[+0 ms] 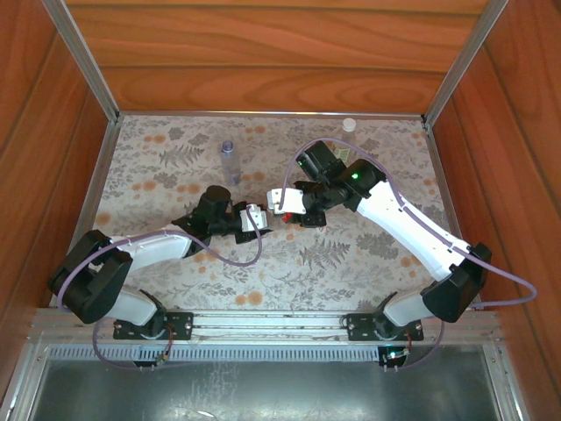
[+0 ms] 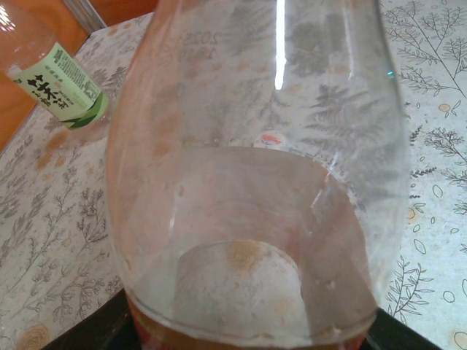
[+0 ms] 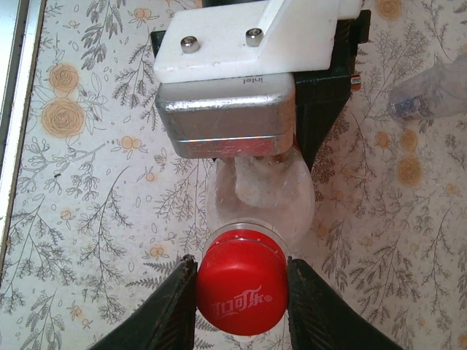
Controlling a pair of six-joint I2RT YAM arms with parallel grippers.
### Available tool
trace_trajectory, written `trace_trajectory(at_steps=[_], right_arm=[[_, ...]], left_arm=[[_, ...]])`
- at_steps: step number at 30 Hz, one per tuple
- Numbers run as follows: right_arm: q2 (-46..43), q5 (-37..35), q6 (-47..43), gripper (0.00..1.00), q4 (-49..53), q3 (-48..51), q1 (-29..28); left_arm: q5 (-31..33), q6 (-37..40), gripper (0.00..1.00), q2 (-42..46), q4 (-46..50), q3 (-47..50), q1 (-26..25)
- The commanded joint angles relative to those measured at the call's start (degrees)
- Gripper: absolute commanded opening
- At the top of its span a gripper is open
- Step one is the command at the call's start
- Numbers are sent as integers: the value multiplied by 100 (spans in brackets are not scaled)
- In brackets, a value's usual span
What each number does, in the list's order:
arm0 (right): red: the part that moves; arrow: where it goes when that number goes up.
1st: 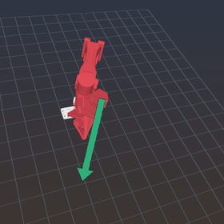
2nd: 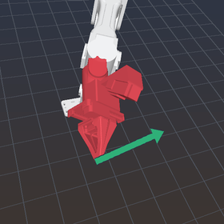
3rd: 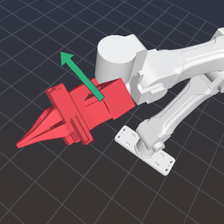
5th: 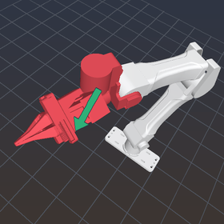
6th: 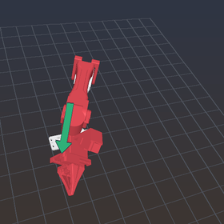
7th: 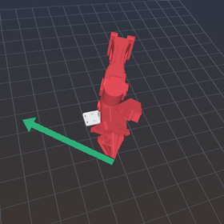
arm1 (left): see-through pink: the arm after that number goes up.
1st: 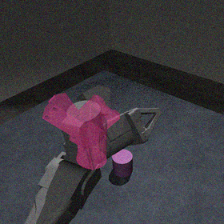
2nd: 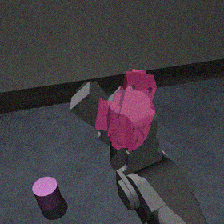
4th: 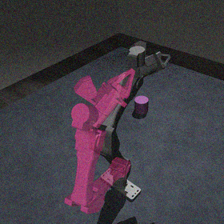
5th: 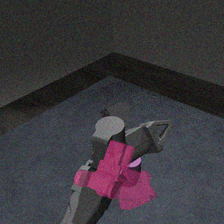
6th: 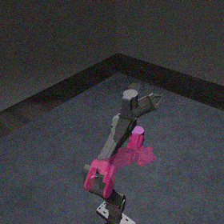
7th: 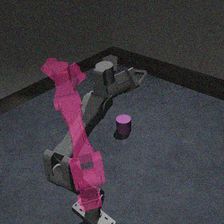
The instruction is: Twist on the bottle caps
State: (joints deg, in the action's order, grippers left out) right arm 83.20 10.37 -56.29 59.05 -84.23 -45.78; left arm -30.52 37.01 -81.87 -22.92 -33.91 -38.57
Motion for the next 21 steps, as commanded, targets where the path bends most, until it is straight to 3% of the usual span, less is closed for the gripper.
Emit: trace_trajectory(at_steps=[1, 7, 13, 16, 21], right_arm=[[104, 31, -240, 33, 13, 38, -56], [185, -52, 81, 28, -3, 21, -47], [367, -174, 1035, 21, 47, -167, -54], [488, -369, 1825, 21, 115, -374, -54], [871, -858, 3958, 16, 392, -967, -13]], left_arm=[[-173, -221, 49, -180, 578, 34, 21], [-119, -349, 49, -129, 584, -2, 30], [148, -455, 49, -12, 569, -87, 24], [396, -485, 49, 61, 560, -107, 4], [1339, -614, 48, 197, 404, -107, -95]])
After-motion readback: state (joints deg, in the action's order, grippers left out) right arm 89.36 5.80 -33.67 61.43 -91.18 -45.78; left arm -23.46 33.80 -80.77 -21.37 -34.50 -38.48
